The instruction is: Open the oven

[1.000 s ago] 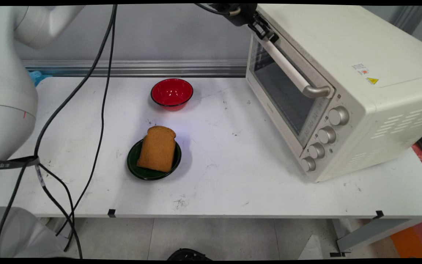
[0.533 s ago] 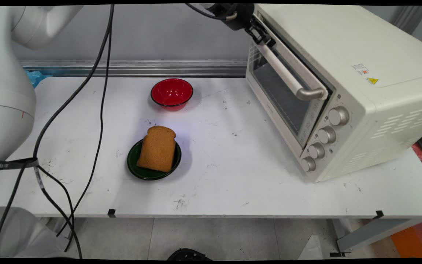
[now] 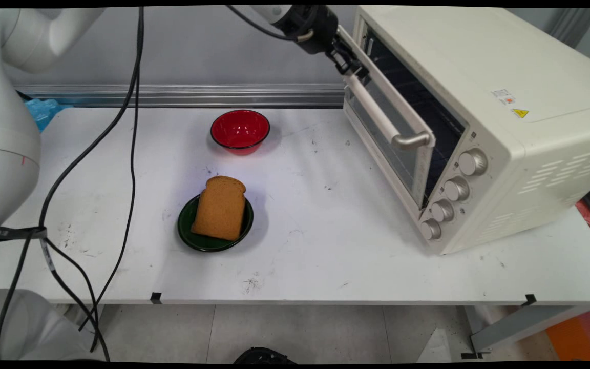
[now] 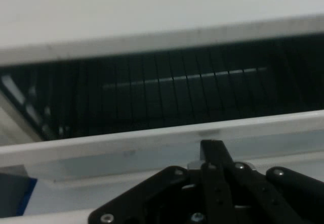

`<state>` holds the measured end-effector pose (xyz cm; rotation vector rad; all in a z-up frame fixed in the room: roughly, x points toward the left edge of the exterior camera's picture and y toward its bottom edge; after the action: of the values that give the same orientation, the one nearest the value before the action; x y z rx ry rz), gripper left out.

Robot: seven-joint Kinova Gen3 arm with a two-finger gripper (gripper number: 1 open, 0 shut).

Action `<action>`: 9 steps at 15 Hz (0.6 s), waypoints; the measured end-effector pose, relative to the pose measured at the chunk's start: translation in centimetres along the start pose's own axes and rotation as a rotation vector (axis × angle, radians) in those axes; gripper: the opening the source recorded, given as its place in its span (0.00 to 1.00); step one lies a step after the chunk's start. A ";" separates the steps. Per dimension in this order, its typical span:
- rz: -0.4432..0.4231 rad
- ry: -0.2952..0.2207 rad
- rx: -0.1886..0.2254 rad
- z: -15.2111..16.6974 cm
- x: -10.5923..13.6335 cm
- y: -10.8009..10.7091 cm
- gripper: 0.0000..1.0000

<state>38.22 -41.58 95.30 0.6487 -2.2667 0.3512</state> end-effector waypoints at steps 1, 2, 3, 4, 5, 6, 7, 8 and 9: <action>0.000 -0.007 -0.001 -0.2 -0.6 0.1 0.00; 0.000 -0.013 -0.003 -0.3 -1.0 0.3 0.00; 0.001 -0.019 -0.005 -0.4 -1.5 0.4 0.00; 0.001 -0.025 -0.005 -0.5 -1.9 0.5 0.00; 0.002 -0.032 -0.007 -0.7 -2.4 0.6 0.00; 0.003 -0.039 -0.008 -0.8 -3.0 0.7 0.00; 0.004 -0.046 -0.009 -1.0 -3.5 0.8 0.00; 0.005 -0.052 -0.009 -1.1 -3.9 0.8 0.00; 0.005 -0.059 -0.010 -1.3 -4.5 0.9 0.00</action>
<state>41.15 -38.73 92.92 0.6565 -2.3245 0.3266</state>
